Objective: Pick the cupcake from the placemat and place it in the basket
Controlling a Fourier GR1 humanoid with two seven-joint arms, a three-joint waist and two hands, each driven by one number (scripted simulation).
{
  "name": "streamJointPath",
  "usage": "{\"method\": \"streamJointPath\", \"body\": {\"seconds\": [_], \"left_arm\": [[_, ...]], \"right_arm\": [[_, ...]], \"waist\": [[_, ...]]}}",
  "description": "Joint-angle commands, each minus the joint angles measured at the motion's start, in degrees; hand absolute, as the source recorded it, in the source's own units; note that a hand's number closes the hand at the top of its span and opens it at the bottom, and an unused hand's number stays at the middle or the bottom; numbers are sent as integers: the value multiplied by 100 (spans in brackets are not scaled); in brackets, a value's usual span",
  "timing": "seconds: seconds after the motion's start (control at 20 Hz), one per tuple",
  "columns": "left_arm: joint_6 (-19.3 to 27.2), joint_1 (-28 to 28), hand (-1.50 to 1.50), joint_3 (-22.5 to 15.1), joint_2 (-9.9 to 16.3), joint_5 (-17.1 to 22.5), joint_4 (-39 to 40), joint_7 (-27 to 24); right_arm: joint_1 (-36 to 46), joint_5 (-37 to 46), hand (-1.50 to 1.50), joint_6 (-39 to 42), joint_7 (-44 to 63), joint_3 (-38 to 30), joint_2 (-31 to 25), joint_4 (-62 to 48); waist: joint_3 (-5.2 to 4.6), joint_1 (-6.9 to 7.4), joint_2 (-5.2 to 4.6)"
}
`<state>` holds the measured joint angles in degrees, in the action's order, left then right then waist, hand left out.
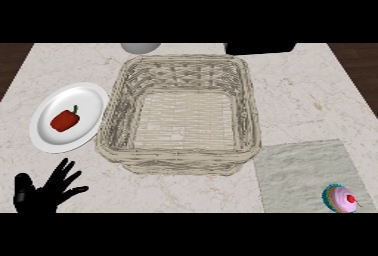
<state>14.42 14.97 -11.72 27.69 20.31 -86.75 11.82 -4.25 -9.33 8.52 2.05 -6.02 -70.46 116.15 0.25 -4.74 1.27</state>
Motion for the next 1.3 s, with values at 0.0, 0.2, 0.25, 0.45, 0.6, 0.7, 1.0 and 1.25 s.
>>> {"method": "streamJointPath", "body": {"seconds": [0.0, 0.2, 0.25, 0.45, 0.6, 0.7, 1.0, 1.25], "left_arm": [[37, -43, 0, -188, -289, -40, 112, -16], [-124, -26, 0, -2, -143, 12, 215, -86], [25, -111, 0, -144, -287, -86, 90, 9], [-27, -115, 0, -186, -377, -90, 100, 86], [14, -353, 0, -248, -527, -224, 252, 52], [-211, -519, 0, -39, -252, -127, 211, 263], [-365, -367, 0, 14, -400, -231, 331, -58], [-369, -786, 0, -12, -552, -440, 655, 91]], "right_arm": [[-263, -359, -150, 1072, -25, -921, -963, -303], [-499, -811, -150, 2162, 291, -1342, -1477, -273], [-664, -598, -150, 2450, -63, -1467, -1471, -545], [-1049, -194, -150, 3174, -155, -2130, -1168, -492], [-1093, 52, -150, 3871, -416, -2639, -1059, -629], [-1061, -282, -150, 4284, -74, -3139, -830, -360], [-1577, 579, -150, 4738, -337, -3567, 618, 280], [-1620, 974, -150, 4405, -133, -3076, 1590, 845]], "waist": [[-38, -40, -32], [-44, -5, -30], [-30, -31, -33], [-24, -1, -28], [-24, 68, -49], [-28, 126, -54], [-24, 308, -86], [-25, 388, -116]]}}
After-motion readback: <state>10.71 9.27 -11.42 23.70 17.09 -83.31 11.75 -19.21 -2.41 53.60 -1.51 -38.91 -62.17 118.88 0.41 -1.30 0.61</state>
